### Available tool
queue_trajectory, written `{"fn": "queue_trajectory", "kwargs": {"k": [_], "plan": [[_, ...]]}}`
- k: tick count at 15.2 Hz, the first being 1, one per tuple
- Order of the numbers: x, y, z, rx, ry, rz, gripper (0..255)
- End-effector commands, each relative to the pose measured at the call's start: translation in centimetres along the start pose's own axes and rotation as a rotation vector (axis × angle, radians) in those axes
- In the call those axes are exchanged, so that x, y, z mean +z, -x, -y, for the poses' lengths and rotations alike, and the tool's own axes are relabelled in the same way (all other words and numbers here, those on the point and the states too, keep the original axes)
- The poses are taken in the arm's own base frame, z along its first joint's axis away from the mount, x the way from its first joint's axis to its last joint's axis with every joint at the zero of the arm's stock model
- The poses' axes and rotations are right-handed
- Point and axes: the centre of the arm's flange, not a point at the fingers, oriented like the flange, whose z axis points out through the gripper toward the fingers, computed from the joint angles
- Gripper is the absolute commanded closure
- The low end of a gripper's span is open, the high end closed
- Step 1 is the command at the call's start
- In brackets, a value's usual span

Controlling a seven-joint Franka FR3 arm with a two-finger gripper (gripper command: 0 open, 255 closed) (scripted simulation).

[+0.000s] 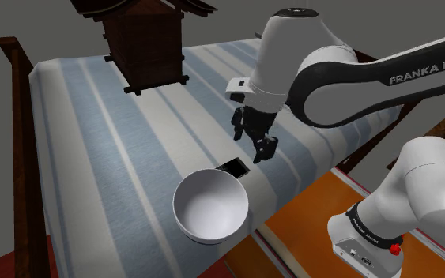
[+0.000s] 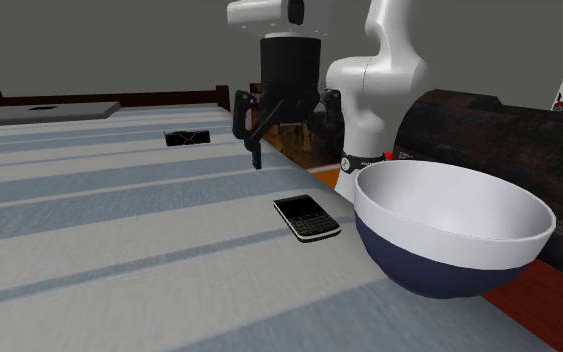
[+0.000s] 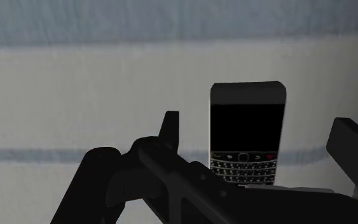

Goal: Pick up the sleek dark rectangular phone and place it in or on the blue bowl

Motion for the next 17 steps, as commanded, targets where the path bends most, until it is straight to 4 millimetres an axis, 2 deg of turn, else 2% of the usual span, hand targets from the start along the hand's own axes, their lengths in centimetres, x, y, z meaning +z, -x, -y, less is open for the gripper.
{"fn": "queue_trajectory", "kwargs": {"k": [1,3,10,17], "plan": [[1.4,-2.2,0.8,-0.128,0.023,-0.010,0],[2.3,-3.4,1.6,-0.205,0.036,-0.015,0],[6.3,-3.5,1.4,-0.205,0.036,-0.015,0],[6.3,-3.5,1.4,-0.205,0.036,-0.015,0]]}}
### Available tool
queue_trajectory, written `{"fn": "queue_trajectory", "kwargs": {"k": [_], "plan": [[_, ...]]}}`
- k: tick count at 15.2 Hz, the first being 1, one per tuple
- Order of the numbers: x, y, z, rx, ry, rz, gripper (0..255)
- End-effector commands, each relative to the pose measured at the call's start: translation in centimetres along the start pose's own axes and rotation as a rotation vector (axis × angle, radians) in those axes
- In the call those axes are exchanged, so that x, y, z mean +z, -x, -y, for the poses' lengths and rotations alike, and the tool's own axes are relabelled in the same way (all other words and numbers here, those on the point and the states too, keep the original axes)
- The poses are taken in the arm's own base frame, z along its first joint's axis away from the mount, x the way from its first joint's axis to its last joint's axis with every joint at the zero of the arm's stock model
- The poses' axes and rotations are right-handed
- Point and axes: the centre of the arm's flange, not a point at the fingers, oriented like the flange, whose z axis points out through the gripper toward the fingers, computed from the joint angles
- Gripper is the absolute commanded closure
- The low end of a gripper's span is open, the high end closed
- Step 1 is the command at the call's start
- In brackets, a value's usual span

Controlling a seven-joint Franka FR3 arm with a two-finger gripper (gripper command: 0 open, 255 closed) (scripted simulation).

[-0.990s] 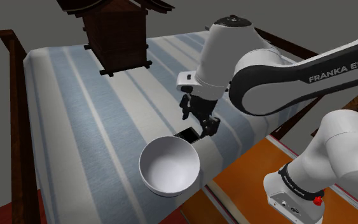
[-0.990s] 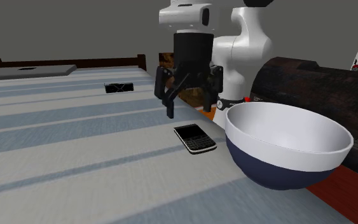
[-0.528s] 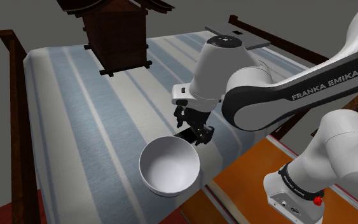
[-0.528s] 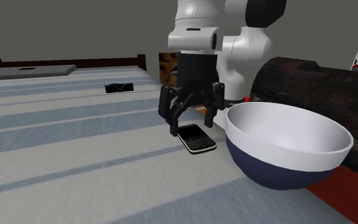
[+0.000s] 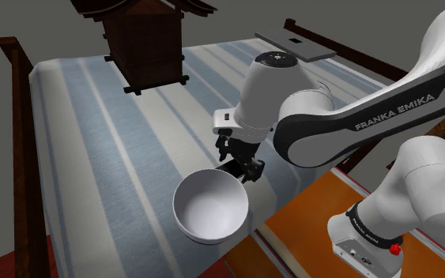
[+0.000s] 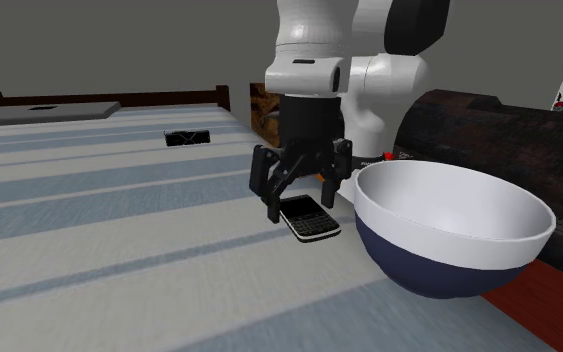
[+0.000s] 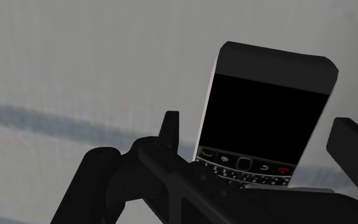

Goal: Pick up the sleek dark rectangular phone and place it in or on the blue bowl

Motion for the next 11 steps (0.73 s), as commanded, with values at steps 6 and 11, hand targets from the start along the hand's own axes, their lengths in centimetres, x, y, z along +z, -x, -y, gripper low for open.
{"fn": "queue_trajectory", "kwargs": {"k": [6,11], "plan": [[0.01,-0.02,0.03,0.000,0.000,0.000,255],[0.00,0.00,0.00,0.000,0.000,0.000,255]]}}
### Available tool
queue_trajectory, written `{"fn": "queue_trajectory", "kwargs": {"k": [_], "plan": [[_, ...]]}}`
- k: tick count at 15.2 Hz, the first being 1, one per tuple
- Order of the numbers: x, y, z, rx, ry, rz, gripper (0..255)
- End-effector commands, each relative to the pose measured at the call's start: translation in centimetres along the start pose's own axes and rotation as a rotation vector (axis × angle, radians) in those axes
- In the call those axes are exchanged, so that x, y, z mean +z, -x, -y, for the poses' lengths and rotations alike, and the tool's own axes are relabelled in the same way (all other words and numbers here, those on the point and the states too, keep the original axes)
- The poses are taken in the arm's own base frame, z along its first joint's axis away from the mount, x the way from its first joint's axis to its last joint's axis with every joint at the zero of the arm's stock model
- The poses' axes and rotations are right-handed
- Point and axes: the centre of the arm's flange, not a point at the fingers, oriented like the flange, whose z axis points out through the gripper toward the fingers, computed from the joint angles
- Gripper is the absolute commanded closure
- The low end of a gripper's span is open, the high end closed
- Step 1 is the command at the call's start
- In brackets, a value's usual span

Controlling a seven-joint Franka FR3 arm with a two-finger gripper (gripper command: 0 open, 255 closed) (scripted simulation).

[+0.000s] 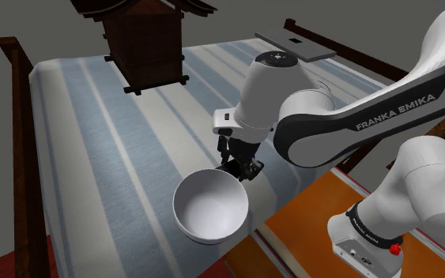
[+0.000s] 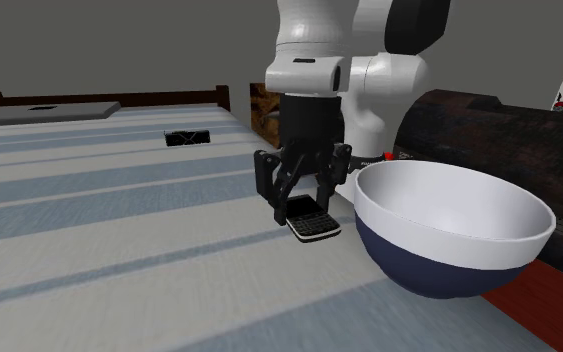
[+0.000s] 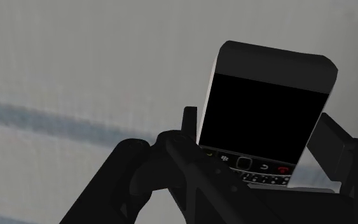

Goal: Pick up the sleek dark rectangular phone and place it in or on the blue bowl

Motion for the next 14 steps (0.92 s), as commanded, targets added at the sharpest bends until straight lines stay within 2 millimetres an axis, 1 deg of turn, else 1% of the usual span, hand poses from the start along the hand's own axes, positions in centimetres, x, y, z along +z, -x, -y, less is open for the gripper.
{"fn": "queue_trajectory", "kwargs": {"k": [1,14], "plan": [[-0.4,0.0,0.0,0.000,0.000,0.000,255],[-7.3,-0.2,-0.4,0.000,0.000,0.000,255]]}}
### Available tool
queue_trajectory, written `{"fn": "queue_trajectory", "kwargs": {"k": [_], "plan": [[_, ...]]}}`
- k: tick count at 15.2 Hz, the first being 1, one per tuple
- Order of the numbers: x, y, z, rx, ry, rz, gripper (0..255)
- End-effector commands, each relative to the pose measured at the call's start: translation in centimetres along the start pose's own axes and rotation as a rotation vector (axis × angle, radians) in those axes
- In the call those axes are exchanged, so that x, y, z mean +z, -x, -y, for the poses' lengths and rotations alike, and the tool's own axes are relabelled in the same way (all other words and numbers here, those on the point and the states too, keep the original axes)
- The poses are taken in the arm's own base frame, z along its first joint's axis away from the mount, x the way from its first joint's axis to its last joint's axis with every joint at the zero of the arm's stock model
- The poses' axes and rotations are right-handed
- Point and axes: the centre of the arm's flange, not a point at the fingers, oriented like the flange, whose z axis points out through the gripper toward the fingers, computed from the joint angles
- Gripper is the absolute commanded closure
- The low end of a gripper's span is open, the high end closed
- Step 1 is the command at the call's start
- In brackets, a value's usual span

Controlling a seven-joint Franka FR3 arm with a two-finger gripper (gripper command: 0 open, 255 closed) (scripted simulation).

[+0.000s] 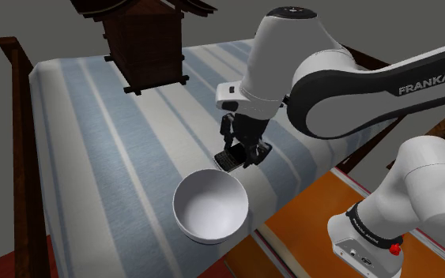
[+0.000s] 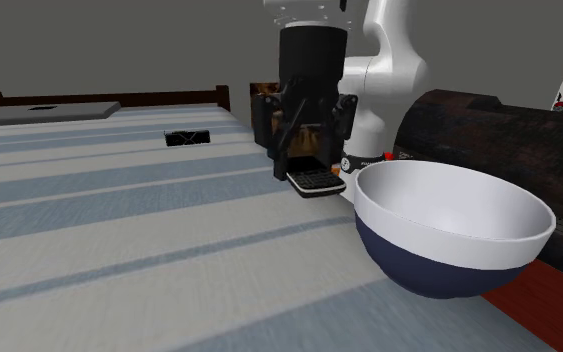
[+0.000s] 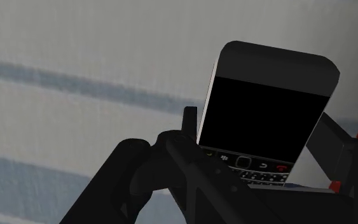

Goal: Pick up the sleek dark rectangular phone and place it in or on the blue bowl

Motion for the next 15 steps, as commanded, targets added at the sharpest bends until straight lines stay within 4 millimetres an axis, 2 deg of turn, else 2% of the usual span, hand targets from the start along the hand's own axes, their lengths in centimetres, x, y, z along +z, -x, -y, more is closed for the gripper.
{"fn": "queue_trajectory", "kwargs": {"k": [1,15], "plan": [[-1.1,0.0,-0.1,0.000,0.000,0.000,255],[-8.4,-0.2,-0.5,0.000,0.000,0.000,255]]}}
